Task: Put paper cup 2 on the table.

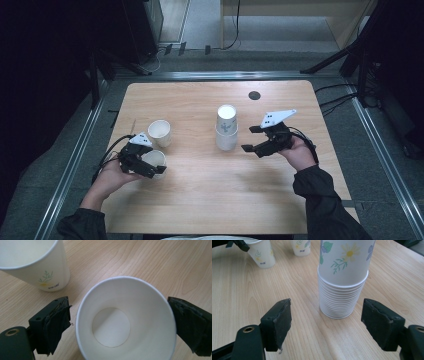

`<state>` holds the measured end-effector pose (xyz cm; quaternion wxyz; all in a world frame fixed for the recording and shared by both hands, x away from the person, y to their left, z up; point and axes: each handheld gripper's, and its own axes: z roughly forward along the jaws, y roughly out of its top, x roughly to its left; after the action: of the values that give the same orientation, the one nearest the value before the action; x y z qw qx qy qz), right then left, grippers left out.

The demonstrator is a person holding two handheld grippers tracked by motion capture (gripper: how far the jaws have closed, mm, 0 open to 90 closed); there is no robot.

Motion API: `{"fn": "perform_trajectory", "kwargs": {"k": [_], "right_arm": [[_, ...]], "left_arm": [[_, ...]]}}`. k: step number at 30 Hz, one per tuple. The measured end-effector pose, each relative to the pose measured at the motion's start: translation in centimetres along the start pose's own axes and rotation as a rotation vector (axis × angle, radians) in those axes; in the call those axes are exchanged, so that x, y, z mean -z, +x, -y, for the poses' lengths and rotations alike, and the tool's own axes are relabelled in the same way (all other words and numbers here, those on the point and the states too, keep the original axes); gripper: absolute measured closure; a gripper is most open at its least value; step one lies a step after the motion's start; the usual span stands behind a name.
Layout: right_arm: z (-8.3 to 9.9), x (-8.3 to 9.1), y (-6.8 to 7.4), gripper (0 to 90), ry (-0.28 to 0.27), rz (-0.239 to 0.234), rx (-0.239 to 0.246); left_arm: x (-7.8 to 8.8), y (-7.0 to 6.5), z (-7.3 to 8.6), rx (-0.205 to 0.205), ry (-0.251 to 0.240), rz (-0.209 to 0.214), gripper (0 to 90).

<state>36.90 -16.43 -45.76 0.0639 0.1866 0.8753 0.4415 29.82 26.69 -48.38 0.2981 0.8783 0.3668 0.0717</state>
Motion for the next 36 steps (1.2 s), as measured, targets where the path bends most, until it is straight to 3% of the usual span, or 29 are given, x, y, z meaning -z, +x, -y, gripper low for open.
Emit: {"fn": "perform_trajectory", "kwargs": {"k": [4, 20, 30, 36], "right_arm": [[0.0, 0.1, 0.0, 24.6, 0.004, 0.001, -0.002], [0.7, 0.5, 0.4, 24.5, 0.019, 0.01, -0.001], [1.7, 1.4, 1.0, 24.5, 0.024, 0.033, -0.015], [2.3, 1.7, 1.5, 24.4, 0.033, 0.033, -0.015]], "left_arm": [[0.6, 0.0, -0.3, 0.007, -0.017, 0.006, 2.7], [2.8, 0.1, -2.2, 0.045, -0.132, 0.047, 2.7], [2.7, -0.7, -4.9, 0.019, -0.191, 0.073, 2.8], [2.0, -1.7, -6.6, -0.012, -0.185, 0.103, 2.8]]}}
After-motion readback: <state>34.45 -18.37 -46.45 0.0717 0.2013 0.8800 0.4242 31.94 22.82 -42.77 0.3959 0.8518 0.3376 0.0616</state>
